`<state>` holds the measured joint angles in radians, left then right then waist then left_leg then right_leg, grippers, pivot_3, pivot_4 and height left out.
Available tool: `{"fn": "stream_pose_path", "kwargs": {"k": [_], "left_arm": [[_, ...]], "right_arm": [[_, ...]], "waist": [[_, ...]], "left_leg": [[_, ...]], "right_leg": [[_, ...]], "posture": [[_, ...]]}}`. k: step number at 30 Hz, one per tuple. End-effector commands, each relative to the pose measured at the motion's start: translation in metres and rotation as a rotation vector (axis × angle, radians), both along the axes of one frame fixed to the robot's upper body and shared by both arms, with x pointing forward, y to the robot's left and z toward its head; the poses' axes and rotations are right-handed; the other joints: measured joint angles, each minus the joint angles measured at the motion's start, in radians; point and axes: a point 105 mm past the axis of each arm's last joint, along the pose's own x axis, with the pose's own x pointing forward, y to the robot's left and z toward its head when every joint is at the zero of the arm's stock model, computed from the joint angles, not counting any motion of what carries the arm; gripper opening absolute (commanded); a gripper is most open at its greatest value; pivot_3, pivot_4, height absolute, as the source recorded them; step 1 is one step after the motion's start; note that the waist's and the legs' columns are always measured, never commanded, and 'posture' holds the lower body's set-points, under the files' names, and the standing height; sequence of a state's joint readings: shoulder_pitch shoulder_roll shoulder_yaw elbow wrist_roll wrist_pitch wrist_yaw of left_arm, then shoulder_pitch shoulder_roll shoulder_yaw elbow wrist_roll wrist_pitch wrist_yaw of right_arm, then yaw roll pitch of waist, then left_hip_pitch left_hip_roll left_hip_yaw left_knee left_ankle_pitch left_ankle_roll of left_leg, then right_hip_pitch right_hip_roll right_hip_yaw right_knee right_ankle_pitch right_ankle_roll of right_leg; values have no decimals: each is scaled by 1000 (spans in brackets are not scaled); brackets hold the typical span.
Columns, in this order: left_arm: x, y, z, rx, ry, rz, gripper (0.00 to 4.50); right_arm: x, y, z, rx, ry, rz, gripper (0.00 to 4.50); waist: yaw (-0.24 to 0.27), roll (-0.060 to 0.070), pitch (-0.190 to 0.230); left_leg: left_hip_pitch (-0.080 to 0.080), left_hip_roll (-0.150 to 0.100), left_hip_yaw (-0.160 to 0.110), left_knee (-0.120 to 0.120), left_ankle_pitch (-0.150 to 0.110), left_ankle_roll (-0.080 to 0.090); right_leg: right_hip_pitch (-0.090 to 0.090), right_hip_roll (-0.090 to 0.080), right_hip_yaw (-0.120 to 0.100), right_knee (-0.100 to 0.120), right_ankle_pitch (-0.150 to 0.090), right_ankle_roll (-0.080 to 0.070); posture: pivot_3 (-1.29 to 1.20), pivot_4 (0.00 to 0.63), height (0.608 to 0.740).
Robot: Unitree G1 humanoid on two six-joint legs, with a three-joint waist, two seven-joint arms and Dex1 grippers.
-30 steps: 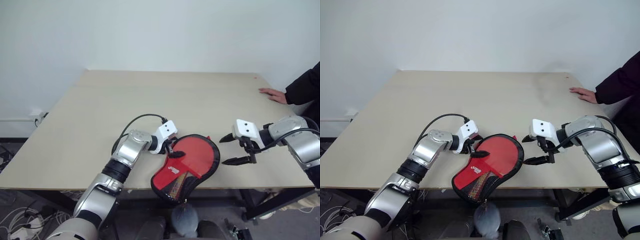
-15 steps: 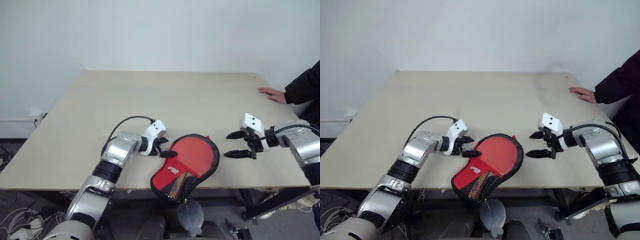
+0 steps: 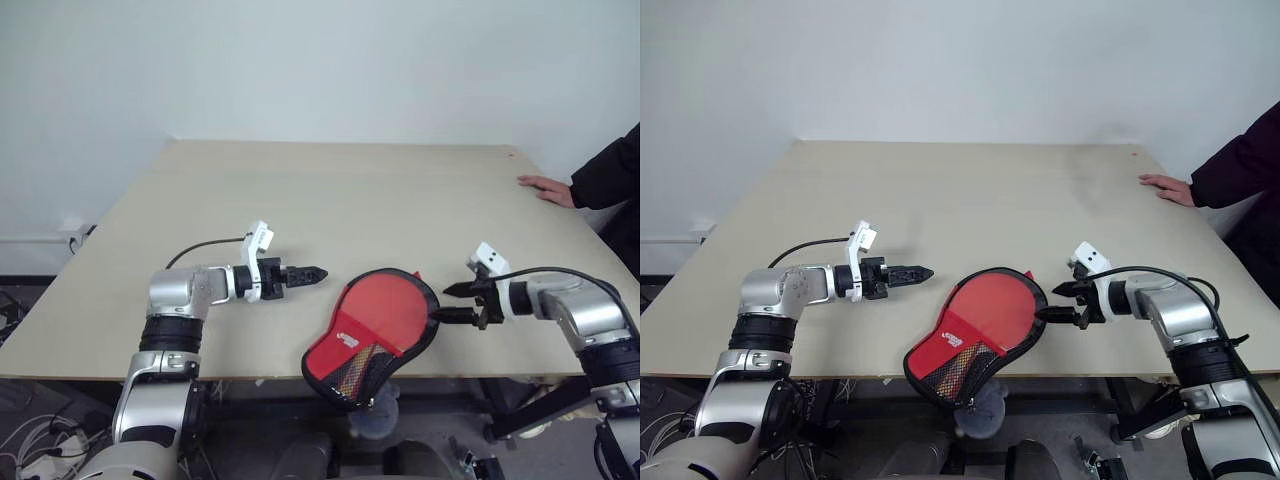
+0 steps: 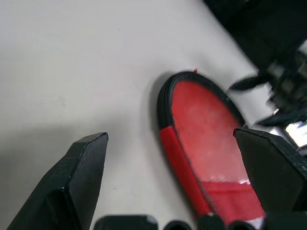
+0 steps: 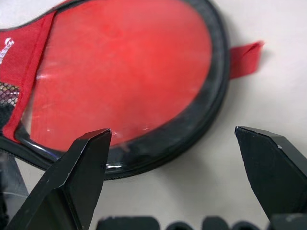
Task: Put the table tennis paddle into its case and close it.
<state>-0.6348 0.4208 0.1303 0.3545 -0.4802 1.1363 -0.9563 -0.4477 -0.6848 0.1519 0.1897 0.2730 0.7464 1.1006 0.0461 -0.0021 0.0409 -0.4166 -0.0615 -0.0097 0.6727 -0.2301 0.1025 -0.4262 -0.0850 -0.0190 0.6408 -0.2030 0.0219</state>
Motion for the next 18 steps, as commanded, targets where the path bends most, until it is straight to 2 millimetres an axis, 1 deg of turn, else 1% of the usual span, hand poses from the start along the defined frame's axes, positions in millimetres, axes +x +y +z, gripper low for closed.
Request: {"fn": "stream_pose_path", "kwargs": {"k": [1, 7, 10, 13, 14, 16, 18], "left_arm": [[-8, -5, 11, -48, -14, -29, 4500], [-14, -5, 1, -39, 7, -8, 4500], [-16, -4, -3, -32, 12, 0, 4500], [-16, -4, -4, -31, 14, 10, 4500], [-16, -4, -5, -31, 15, 14, 4500], [-16, -4, -6, -33, 17, 23, 4500], [-16, -5, -6, -39, 21, 29, 4500]], "right_arm": [[5, 4, 12, 35, -55, -30, 4479], [6, 12, 9, 84, -50, -69, 4479], [4, 15, 8, 86, -51, -64, 3990], [1, 17, 9, 101, -44, -53, 3094], [0, 18, 10, 107, -42, -49, 2932], [-1, 18, 10, 110, -40, -44, 2331], [-1, 18, 11, 108, -40, -43, 1830]], "waist": [[-1, 0, 0], [-11, 0, 0], [-13, 0, 0], [-14, 0, 0], [-14, 0, 0], [-16, 0, 0], [-18, 0, 0]], "left_leg": [[0, 0, 0, 0, 0, 0], [1, 0, 0, -1, 1, -1], [1, 0, 0, -1, 1, -1], [2, 0, 0, -2, 1, -1], [2, 0, 0, -2, 1, -1], [2, 0, 0, -3, 1, -2], [2, 0, 0, -4, 2, -3]], "right_leg": [[0, 0, 0, 0, 0, 0], [0, 0, 0, 0, 0, 0], [0, 0, 1, 0, 0, -1], [0, 1, 1, 0, 0, -1], [0, 1, 1, 0, 0, -1], [-1, 1, 1, 0, 0, -1], [-1, 1, 1, 0, 0, -1]], "posture": [[0, 0, 721], [0, 0, 721], [0, 0, 721], [0, 0, 721], [0, 0, 721], [0, 0, 721], [0, 0, 721]]}}
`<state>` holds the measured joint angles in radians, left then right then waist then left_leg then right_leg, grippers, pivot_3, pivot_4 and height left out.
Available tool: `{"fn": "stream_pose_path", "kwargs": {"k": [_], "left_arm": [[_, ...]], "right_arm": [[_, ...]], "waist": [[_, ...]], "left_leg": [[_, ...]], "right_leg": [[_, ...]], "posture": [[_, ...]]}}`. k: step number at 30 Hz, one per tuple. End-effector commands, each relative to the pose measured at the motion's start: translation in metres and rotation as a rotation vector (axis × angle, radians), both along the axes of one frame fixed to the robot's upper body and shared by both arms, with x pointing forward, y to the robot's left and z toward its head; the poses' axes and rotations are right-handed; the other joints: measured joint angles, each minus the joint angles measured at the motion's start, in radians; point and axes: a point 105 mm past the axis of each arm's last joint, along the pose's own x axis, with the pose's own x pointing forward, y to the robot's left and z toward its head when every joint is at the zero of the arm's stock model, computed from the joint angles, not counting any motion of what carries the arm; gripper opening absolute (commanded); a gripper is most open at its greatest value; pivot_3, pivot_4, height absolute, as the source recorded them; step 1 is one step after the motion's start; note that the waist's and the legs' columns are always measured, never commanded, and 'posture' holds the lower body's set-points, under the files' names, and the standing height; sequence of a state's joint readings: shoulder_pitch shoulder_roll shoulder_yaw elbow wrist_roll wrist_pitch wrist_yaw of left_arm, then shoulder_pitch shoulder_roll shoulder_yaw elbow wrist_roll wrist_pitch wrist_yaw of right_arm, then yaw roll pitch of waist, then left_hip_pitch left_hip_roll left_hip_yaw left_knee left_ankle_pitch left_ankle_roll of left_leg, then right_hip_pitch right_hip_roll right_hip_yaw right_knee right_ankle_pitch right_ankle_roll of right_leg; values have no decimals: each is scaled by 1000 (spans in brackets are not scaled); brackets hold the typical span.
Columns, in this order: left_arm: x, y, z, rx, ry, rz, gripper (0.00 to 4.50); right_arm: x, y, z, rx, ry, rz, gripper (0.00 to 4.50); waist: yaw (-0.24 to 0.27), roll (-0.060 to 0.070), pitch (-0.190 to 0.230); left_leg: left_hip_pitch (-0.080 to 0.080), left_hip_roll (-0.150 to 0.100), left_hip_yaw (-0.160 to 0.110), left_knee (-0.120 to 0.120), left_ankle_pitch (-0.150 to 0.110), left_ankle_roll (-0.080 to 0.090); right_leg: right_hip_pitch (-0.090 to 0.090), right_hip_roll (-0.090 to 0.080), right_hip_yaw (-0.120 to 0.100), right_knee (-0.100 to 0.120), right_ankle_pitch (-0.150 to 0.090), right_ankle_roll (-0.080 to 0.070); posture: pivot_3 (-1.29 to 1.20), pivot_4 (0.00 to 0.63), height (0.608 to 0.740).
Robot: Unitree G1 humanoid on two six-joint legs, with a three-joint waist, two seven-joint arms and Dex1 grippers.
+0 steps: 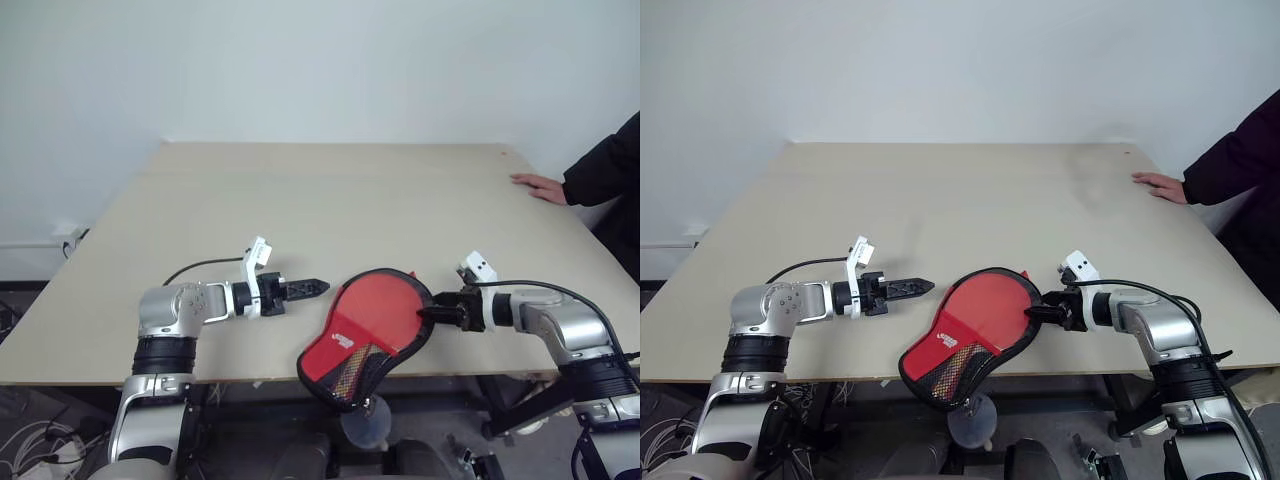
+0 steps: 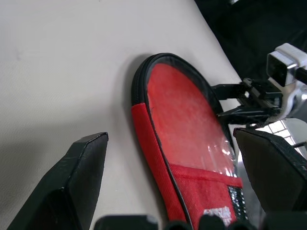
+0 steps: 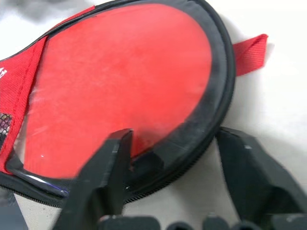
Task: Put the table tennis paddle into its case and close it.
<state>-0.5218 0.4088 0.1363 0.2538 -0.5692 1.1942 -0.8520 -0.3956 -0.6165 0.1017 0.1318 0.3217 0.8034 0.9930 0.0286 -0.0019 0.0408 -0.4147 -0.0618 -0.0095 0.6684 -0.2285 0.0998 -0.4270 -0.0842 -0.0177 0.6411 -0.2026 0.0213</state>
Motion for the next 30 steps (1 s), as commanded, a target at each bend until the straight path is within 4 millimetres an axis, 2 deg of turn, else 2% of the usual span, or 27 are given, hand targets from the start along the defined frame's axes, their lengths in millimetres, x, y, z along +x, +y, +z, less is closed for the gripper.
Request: {"fn": "stream_pose_path", "kwargs": {"k": [1, 7, 10, 15, 22, 25, 27, 30], "left_arm": [[2, -4, 13, -35, -57, 2, 4500], [-3, -7, 7, -29, -50, 3, 4500], [-3, -7, 7, -28, -50, 8, 4500], [-3, -7, 7, -28, -52, 13, 4500], [-5, -8, 6, -30, -54, 16, 4500], [-5, -9, 6, -31, -56, 18, 4500], [-5, -9, 6, -34, -56, 23, 4500], [-6, -9, 6, -35, -58, 25, 4500]], "right_arm": [[2, 6, 17, 37, -48, 38, 1581], [3, 11, 24, 44, -63, 76, 83], [10, 13, 30, 22, -107, 89, 32], [34, 9, 45, -49, -187, 92, 32], [97, -14, 76, -221, -320, 3, 32], [113, -16, 88, -266, -376, -20, 32], [129, -15, 97, -357, -445, -56, 32], [139, -12, 100, -408, -485, -95, 32]], "waist": [[-2, 0, 0], [-17, 0, 0], [-17, 0, 0], [-18, 0, 0], [-18, 1, 1], [-19, 1, 0], [-30, 1, 0], [-39, 1, 0]], "left_leg": [[0, 0, 0, 0, 0, 0], [0, 0, 0, -1, 0, 0], [1, 0, 0, -1, 0, 0], [1, 0, 0, -1, 0, 0], [1, -3, 0, 0, 1, -1], [1, -3, 0, -1, 1, -2], [2, -3, -1, -3, 4, -7], [2, -4, 0, -7, 9, -14]], "right_leg": [[0, 0, 0, 0, 0, 0], [0, 0, 0, 0, 0, 0], [0, 0, 0, 0, 0, 0], [0, 0, 1, 0, 0, -1], [1, -1, 1, 0, 1, -1], [0, 0, 1, 0, 1, -1], [-1, 0, 2, 0, 1, 0], [-1, 0, 3, 1, 1, -1]], "posture": [[0, 0, 721], [0, 0, 721], [0, 0, 721], [0, 0, 721], [0, 0, 721], [0, 0, 721], [0, 0, 721], [0, 0, 721]]}}
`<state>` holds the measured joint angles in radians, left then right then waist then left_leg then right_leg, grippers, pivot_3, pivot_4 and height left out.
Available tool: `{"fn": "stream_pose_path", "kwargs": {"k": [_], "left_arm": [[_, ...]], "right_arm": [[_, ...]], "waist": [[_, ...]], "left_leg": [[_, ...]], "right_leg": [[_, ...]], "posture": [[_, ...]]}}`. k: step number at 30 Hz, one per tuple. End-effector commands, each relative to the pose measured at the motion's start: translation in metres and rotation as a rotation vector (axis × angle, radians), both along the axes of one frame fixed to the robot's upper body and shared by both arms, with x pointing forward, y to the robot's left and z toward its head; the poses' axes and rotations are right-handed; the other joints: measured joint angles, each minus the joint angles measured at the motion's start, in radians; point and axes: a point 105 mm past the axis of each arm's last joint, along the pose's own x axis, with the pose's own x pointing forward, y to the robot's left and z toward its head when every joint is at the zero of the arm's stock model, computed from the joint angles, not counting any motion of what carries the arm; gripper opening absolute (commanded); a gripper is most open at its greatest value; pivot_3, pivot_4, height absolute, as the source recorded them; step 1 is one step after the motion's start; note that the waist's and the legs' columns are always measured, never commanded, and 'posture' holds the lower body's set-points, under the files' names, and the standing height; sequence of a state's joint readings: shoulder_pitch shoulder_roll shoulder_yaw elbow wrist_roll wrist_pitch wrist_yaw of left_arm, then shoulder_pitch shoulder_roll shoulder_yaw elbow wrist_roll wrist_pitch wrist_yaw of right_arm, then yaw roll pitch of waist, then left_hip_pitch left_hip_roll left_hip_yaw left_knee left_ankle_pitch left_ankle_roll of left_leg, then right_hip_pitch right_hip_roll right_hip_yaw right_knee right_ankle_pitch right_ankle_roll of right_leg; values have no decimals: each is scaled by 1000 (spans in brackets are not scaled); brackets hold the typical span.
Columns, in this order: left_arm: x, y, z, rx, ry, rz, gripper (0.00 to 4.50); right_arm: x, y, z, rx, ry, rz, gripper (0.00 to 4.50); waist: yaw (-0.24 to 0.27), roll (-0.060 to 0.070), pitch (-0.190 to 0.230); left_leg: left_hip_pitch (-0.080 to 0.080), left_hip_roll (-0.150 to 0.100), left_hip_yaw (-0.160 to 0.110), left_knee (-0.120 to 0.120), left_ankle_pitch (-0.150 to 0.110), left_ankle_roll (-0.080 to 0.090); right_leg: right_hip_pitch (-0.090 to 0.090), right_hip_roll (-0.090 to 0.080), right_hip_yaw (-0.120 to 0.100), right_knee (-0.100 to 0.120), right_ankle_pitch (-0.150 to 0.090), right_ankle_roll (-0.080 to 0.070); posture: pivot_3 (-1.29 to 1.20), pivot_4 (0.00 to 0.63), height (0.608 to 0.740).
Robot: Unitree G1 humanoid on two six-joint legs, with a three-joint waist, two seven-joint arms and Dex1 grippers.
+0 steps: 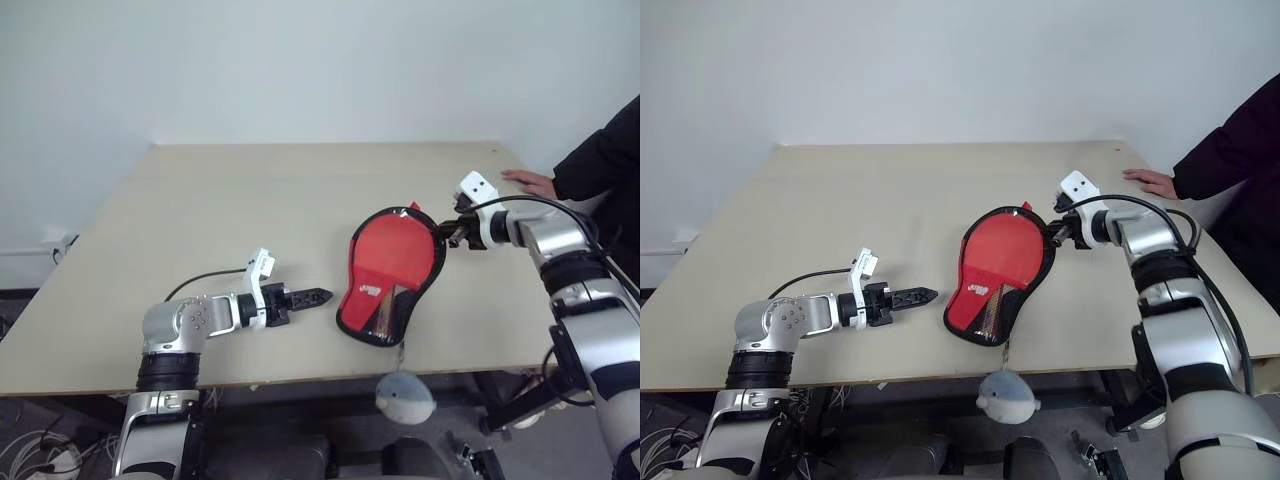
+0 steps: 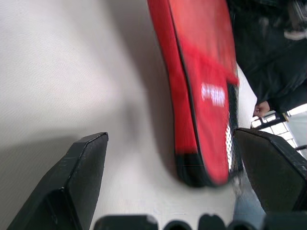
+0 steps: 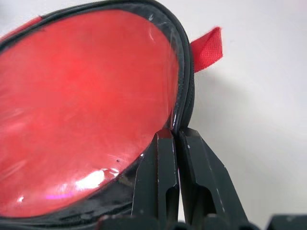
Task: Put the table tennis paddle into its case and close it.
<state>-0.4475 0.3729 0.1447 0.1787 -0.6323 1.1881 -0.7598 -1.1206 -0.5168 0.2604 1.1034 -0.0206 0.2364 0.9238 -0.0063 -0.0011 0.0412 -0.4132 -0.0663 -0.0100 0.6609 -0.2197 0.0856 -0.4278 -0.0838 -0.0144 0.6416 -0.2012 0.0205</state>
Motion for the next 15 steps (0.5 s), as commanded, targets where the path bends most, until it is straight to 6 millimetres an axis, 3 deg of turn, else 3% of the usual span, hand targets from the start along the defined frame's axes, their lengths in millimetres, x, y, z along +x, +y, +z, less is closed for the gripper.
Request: {"fn": "stream_pose_path", "kwargs": {"k": [1, 15], "left_arm": [[3, -2, 16, -23, -65, -2, 4500], [1, 1, 17, -18, -70, 12, 4500]], "right_arm": [[18, 0, 26, -57, -146, -50, 32], [32, -7, 7, -226, -289, -219, 32]], "waist": [[-8, 0, 0], [-19, 2, 0]], "left_leg": [[0, 0, 0, -1, 0, -1], [2, 2, -1, -2, 3, -5]], "right_leg": [[0, 0, 0, 0, 0, 0], [-1, 7, 1, 2, 2, -3]], "posture": [[0, 0, 721], [0, 0, 721]]}}
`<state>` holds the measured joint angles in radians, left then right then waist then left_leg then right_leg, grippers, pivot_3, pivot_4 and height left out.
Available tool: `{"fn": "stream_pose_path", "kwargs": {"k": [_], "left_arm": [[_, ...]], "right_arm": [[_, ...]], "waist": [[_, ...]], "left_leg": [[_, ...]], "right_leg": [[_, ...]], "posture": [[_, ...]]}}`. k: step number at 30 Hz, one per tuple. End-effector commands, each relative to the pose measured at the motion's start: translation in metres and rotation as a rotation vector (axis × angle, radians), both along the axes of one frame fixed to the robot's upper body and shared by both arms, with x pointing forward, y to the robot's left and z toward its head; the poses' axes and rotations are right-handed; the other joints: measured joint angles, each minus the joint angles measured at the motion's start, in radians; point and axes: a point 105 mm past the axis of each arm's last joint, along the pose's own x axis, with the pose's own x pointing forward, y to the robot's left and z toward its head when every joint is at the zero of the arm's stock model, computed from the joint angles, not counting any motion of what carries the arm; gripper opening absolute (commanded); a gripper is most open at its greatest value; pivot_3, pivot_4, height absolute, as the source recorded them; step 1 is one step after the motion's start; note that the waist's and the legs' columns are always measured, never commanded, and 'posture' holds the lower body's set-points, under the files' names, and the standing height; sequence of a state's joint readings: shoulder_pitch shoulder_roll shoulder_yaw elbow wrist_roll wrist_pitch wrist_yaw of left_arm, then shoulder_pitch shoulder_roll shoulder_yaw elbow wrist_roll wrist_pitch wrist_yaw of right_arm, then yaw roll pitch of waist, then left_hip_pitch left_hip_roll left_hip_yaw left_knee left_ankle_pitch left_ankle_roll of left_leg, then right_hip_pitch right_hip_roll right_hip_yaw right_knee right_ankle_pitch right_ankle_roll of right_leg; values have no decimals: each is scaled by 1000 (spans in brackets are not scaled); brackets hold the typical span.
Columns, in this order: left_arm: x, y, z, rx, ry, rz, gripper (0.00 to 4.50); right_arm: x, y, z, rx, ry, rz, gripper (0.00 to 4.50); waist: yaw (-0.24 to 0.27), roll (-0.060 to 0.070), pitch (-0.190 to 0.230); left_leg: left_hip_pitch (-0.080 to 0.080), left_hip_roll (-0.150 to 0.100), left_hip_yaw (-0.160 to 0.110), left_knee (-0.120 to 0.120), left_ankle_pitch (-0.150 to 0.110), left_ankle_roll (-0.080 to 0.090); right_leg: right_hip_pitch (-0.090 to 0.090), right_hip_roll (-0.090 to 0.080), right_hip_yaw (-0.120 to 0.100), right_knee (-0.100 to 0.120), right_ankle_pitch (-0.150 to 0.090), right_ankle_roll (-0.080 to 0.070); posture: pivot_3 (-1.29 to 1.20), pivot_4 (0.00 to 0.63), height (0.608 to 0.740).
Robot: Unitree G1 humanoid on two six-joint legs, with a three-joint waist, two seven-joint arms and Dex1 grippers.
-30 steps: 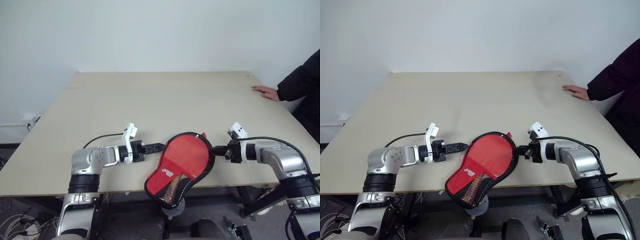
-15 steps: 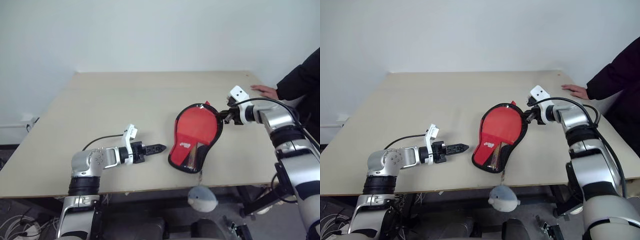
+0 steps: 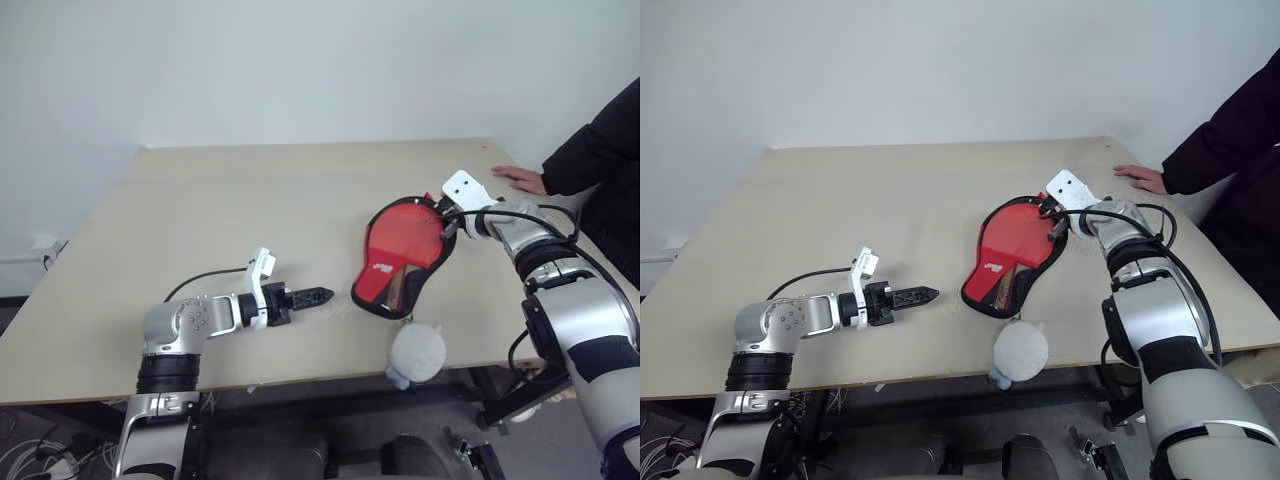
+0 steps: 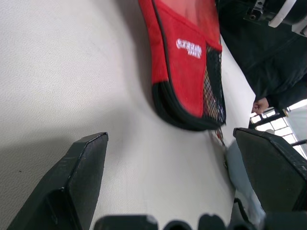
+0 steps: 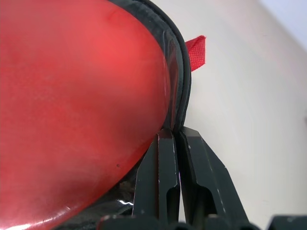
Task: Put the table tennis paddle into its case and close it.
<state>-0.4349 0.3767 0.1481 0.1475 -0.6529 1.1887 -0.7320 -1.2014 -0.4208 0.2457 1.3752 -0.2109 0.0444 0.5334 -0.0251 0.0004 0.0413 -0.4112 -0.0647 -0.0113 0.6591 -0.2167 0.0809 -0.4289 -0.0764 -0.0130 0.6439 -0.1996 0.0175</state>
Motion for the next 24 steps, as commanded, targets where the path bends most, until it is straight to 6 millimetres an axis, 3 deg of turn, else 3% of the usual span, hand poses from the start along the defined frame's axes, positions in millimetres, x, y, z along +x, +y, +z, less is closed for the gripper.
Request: {"fn": "stream_pose_path", "kwargs": {"k": [1, 5, 12, 21, 24], "left_arm": [[2, 0, 15, -27, -56, 2, 4500], [3, -1, 16, -26, -58, 3, 4500], [3, -2, 16, -24, -60, 1, 4500], [4, -4, 20, -16, -90, -3, 4500], [10, 2, 27, -4, -135, 27, 4500]], "right_arm": [[7, 6, 14, -12, -93, -5, 32], [6, 11, 6, -3, -83, -4, 32], [6, 14, 7, 15, -83, -3, 1731], [13, 22, 46, 159, -155, 22, 4195], [15, 33, 58, 234, -180, 55, 4477]], "waist": [[0, 0, 0], [0, 0, 0], [-6, 0, 0], [-27, 0, 0], [-27, 0, 0]], "left_leg": [[0, 1, 0, 0, 0, 0], [1, 4, 0, 0, 1, -1], [2, 7, -1, -1, 1, -1], [2, 7, -1, 0, 1, -1], [3, 7, -1, -1, 1, -1]], "right_leg": [[0, 1, 0, 0, 0, -1], [0, 5, 0, 0, 2, -4], [0, 7, 0, 0, 5, -9], [0, 8, -1, 1, 6, -10], [0, 9, 0, 1, 7, -11]], "posture": [[0, 0, 721], [0, 0, 721], [0, 0, 721], [0, 0, 721], [0, 0, 721]]}}
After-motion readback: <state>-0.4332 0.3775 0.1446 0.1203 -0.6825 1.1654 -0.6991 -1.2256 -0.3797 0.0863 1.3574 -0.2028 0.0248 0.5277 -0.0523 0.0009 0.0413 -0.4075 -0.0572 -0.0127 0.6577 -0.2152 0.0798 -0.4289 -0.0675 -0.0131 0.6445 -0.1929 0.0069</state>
